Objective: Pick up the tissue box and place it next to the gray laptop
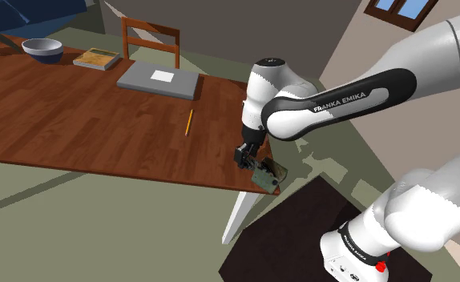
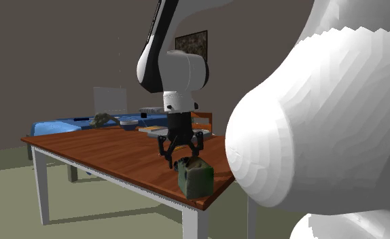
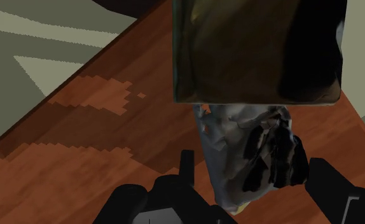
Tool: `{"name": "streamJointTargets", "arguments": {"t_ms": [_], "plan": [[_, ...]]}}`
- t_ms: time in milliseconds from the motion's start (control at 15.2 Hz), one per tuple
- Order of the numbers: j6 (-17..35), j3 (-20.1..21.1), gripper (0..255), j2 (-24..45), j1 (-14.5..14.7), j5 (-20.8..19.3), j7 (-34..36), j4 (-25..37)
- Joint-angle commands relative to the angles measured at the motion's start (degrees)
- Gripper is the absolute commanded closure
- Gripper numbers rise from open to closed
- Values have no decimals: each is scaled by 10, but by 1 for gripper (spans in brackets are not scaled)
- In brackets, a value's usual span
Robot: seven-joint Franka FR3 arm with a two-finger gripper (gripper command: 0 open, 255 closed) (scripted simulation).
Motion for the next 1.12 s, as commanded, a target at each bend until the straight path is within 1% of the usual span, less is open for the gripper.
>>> {"name": "streamJointTargets", "arguments": {"t_ms": [0, 462, 1056], "plan": [[0, 0, 255, 0, 0, 0, 0, 0], [0, 0, 255, 0, 0, 0, 0, 0], [-76, -6, 255, -46, 3, 14, -13, 32]]}}
